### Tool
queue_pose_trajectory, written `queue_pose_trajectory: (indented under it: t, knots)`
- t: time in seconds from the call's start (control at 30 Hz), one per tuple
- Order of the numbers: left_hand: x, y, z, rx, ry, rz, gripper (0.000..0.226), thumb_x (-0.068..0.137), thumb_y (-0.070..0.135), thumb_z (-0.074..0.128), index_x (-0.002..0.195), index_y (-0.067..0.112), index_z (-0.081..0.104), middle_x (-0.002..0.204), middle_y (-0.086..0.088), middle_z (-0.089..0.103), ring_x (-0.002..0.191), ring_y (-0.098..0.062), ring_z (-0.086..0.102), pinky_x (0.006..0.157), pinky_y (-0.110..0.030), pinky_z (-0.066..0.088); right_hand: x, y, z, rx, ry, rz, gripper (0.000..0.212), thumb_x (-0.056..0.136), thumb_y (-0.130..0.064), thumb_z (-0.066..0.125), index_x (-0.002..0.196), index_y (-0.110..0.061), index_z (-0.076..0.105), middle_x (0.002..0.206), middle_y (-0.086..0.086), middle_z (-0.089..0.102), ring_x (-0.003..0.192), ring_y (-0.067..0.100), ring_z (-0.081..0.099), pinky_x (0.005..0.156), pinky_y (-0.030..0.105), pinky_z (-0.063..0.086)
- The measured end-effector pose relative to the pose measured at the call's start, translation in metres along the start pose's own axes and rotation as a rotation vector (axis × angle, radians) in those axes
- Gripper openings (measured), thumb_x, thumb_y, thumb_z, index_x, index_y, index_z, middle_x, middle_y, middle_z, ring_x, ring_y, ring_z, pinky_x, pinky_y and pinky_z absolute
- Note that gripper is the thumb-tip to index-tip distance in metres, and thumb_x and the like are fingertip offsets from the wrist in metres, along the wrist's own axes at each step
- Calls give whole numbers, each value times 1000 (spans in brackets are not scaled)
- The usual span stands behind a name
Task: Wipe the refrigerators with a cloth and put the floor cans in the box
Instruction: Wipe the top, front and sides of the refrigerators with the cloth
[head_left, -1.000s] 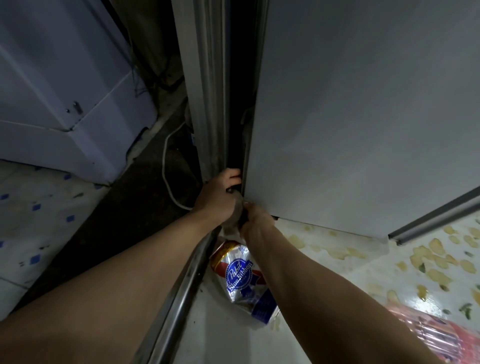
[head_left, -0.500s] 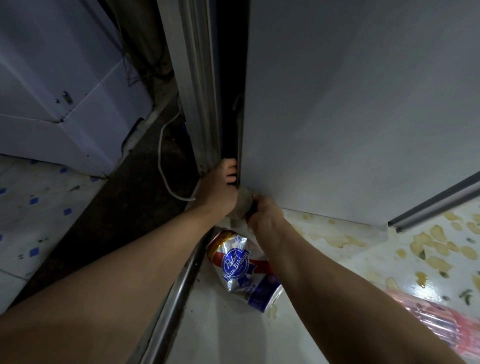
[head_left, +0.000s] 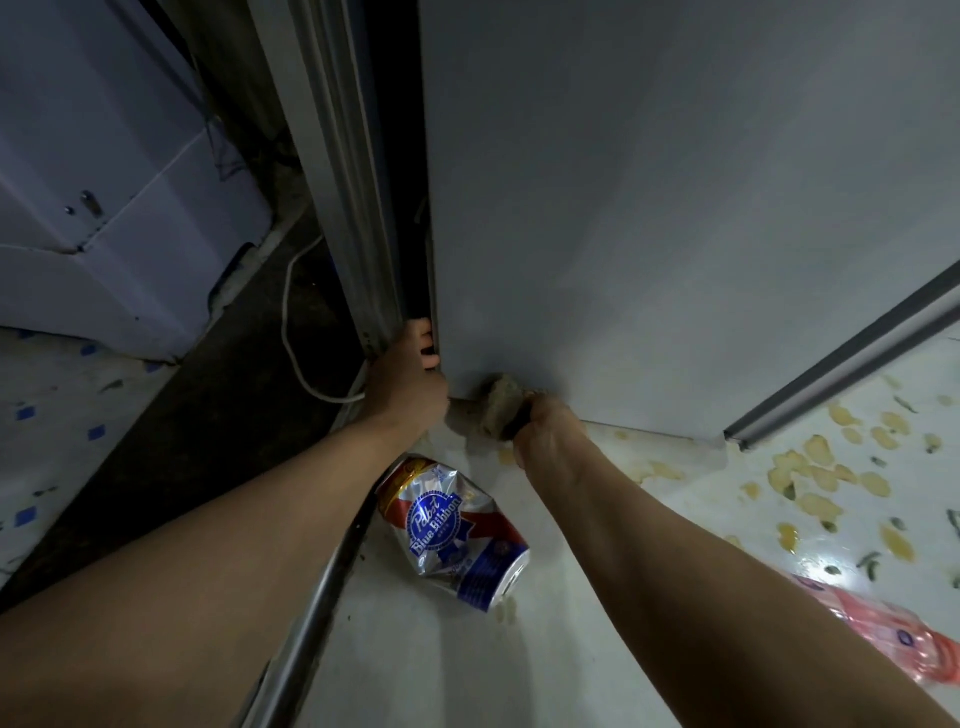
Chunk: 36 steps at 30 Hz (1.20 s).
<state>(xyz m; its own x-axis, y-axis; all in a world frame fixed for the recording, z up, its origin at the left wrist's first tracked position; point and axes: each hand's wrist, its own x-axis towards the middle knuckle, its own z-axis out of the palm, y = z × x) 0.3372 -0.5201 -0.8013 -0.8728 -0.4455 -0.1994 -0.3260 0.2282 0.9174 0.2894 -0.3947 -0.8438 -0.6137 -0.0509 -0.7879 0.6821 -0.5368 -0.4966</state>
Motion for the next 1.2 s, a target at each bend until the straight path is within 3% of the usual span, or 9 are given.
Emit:
queue_pose_trajectory:
  t: [0.1,0.2,0.37,0.47,0.6,0.7,0.83,1.0,1.2]
  knots:
    - [0,0,1,15,-6,6,58,80,-15,43,131,12,43,133,-8,54,118,-21,55,98,-38,47,-3,-8,-15,-115,85,-36,8,91,-10,53,98,-8,56,101,8,57,74,16,57,78,29,51]
    - [-2,1,3,16,9,-3,59,80,-14,44,132,13,41,135,-7,52,119,-20,54,93,-31,46,-12,-6,-21,-63,284,-126,32,78,-7,73,106,-4,57,87,7,61,80,22,59,76,29,52]
    - [-6,4,5,8,22,-11,56,84,-10,49,133,15,40,135,-3,52,119,-16,52,86,-23,42,-23,13,-36,-315,188,-295,48,80,-3,70,118,-15,45,110,8,56,90,19,56,63,21,50]
    - [-8,5,4,-18,21,0,56,84,-11,47,134,13,40,136,-5,51,120,-18,52,89,-26,43,-31,13,-47,-567,126,-454,43,77,-5,72,112,-19,51,112,4,59,98,22,60,79,30,56]
    - [-7,5,3,-49,14,-2,58,82,-14,45,134,12,41,136,-8,51,121,-22,53,100,-37,45,-40,15,-61,-1365,9,-1175,35,71,-4,73,105,-11,66,116,6,57,90,17,58,71,8,45]
    - [-6,5,0,-48,5,-13,59,81,-14,44,133,13,43,134,-7,53,119,-21,54,100,-38,45,-35,11,-58,-1685,-194,-1624,20,77,-8,65,97,-7,71,106,11,63,88,26,63,63,27,57]
    - [-3,3,-2,-38,0,-5,58,79,-17,44,131,9,45,130,-10,56,117,-23,55,101,-40,45,-12,2,-47,-2065,-439,-1977,32,82,-19,57,111,-10,68,114,10,64,98,29,62,75,36,57]
    - [-2,1,-4,-13,-7,12,53,81,-13,46,129,11,47,128,-7,57,112,-16,55,93,-30,45,5,-11,-36,-2805,-432,-1865,57,67,-21,74,122,-30,61,145,3,34,126,28,40,102,41,39]
    - [-7,2,1,27,28,35,54,81,-11,46,130,12,44,130,-6,55,110,-13,54,91,-27,44,13,-24,-57,-2885,-306,-2095,64,77,-14,44,139,-28,43,149,1,31,128,24,40,105,39,36]
